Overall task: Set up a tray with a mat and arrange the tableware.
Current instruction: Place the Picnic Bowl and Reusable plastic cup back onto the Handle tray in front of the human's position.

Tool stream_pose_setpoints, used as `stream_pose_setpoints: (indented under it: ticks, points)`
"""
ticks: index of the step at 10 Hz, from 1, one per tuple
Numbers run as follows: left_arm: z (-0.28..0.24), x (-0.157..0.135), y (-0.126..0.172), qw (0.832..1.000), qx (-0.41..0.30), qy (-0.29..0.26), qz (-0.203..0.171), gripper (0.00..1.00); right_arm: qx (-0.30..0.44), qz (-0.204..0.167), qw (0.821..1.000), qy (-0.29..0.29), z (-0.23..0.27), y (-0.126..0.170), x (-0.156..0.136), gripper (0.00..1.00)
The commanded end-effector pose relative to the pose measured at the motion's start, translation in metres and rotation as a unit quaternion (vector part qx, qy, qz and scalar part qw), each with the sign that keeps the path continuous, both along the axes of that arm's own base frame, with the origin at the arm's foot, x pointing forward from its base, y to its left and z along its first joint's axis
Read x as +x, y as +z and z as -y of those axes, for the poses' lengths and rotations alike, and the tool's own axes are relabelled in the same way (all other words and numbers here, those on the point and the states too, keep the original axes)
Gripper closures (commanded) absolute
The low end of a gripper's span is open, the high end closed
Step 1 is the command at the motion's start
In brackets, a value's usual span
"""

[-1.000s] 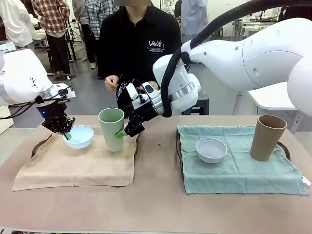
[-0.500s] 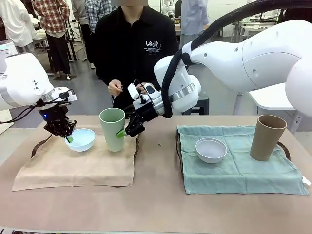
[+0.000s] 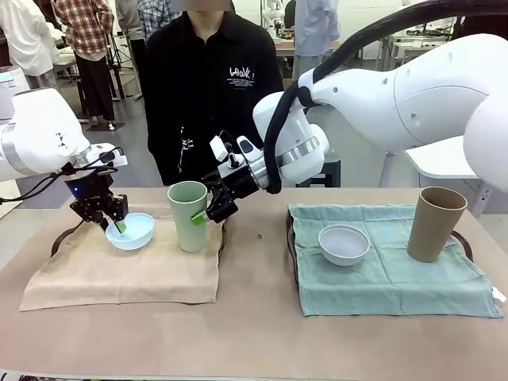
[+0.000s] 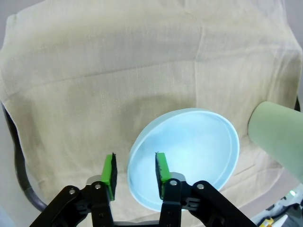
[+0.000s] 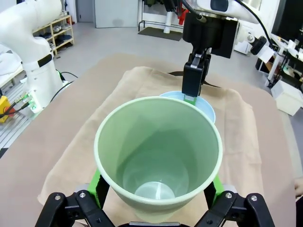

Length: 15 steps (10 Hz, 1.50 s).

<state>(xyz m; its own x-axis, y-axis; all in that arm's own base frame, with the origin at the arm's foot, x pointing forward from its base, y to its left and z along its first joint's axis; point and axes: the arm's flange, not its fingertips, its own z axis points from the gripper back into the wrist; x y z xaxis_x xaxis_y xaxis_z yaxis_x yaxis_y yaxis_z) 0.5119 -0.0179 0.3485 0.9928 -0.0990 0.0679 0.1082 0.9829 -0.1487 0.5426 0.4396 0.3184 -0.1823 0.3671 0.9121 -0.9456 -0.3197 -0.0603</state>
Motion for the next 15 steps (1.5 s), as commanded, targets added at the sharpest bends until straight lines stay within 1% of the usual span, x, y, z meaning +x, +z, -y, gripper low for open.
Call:
stream_pose_setpoints:
  ticks: [1,2,3,4,6,7,9,10,11,13,14,15]
  points:
    - [-0.006,-0.002,0.006,1.0,-0.022,-0.01,0.014,0.14,-0.017,-0.014,1.0,-0.007,0.002,0.004,-0.004,0.0]
    - [-0.009,-0.004,0.009,1.0,-0.024,-0.006,0.013,0.05,-0.031,-0.021,0.999,-0.009,0.002,0.006,-0.006,0.0]
    - [-0.013,-0.006,0.013,1.0,-0.026,-0.002,0.015,0.0,-0.062,-0.044,0.997,-0.026,0.003,0.009,-0.009,0.0]
    - [-0.016,-0.009,0.018,0.999,-0.028,-0.004,0.024,0.0,-0.096,-0.072,0.992,-0.047,0.007,0.013,-0.012,0.0]
    - [-0.025,-0.016,0.034,0.999,-0.031,-0.002,0.037,0.0,-0.139,-0.096,0.984,-0.059,0.021,0.028,-0.025,0.0]
    - [-0.03,-0.02,0.045,0.999,-0.031,-0.001,0.04,0.0,-0.16,-0.102,0.979,-0.069,0.032,0.042,-0.034,0.0]
    - [-0.034,-0.029,0.071,0.998,-0.031,-0.005,0.057,0.0,-0.19,-0.108,0.97,-0.107,0.049,0.066,-0.048,0.0]
    - [-0.035,-0.032,0.084,0.997,-0.031,-0.008,0.069,0.0,-0.194,-0.098,0.969,-0.118,0.056,0.078,-0.053,0.0]
    - [-0.034,-0.034,0.092,0.996,-0.034,-0.01,0.077,0.0,-0.199,-0.1,0.965,-0.136,0.062,0.085,-0.057,0.0]
    - [-0.031,-0.037,0.095,0.996,-0.032,-0.024,0.08,0.0,-0.205,-0.102,0.961,-0.158,0.073,0.092,-0.065,0.0]
    - [-0.029,-0.042,0.099,0.996,-0.036,-0.031,0.076,0.0,-0.221,-0.116,0.953,-0.173,0.076,0.1,-0.076,0.0]
    - [-0.022,-0.052,0.115,0.996,-0.04,-0.035,0.072,0.0,-0.248,-0.142,0.937,-0.201,0.079,0.119,-0.095,0.0]
